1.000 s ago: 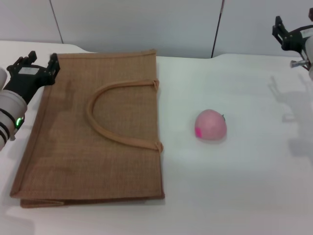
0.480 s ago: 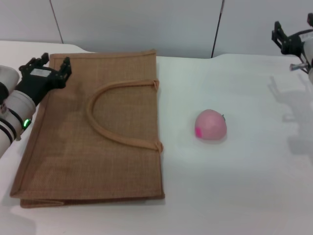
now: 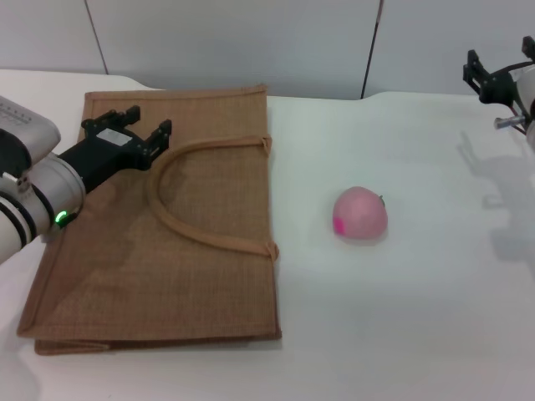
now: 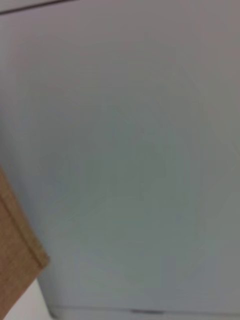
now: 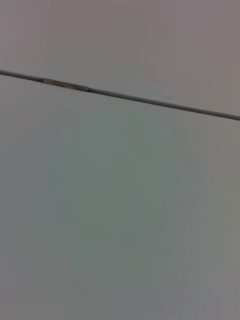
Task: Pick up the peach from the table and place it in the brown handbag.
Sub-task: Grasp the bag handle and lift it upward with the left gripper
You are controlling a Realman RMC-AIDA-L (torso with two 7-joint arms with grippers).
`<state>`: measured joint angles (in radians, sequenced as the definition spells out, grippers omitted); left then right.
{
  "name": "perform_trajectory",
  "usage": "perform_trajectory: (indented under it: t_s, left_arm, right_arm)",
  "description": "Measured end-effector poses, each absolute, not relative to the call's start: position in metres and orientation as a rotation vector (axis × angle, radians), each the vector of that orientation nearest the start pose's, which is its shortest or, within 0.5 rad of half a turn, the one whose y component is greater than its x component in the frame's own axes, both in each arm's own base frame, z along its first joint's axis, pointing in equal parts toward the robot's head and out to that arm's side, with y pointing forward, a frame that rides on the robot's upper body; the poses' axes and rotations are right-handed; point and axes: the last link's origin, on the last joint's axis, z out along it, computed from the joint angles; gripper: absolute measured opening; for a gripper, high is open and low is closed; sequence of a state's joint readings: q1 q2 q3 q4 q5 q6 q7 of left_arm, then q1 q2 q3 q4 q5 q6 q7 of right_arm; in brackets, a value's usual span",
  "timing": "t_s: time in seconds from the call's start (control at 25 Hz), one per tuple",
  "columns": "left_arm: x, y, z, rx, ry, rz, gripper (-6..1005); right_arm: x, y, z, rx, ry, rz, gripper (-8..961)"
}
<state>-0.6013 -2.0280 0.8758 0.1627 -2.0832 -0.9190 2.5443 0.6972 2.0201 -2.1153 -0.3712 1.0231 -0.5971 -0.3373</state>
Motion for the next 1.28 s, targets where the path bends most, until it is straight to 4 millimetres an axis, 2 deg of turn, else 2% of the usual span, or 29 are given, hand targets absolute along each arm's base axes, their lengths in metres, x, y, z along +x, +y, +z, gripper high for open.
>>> perform_trajectory:
  t_s: [0.56, 0.88, 1.28]
  left_arm:
    - [-0.317, 0.384, 0.006, -2.176, -0.679, -0.495, 568]
    - [-0.319, 0.383, 0.017, -2.192, -0.773, -0.472, 568]
    - [-0.316, 0.386, 0.012, -2.237, -0.815, -0.41, 569]
  right_arm:
    - [0.26, 0.442, -0.018, -1.708, 0.482, 0.363, 815]
    - [0.26, 0.442, -0.018, -1.708, 0.482, 0.363, 816]
    - [0.257, 0.443, -0.019, -1.708, 0.487, 0.378, 815]
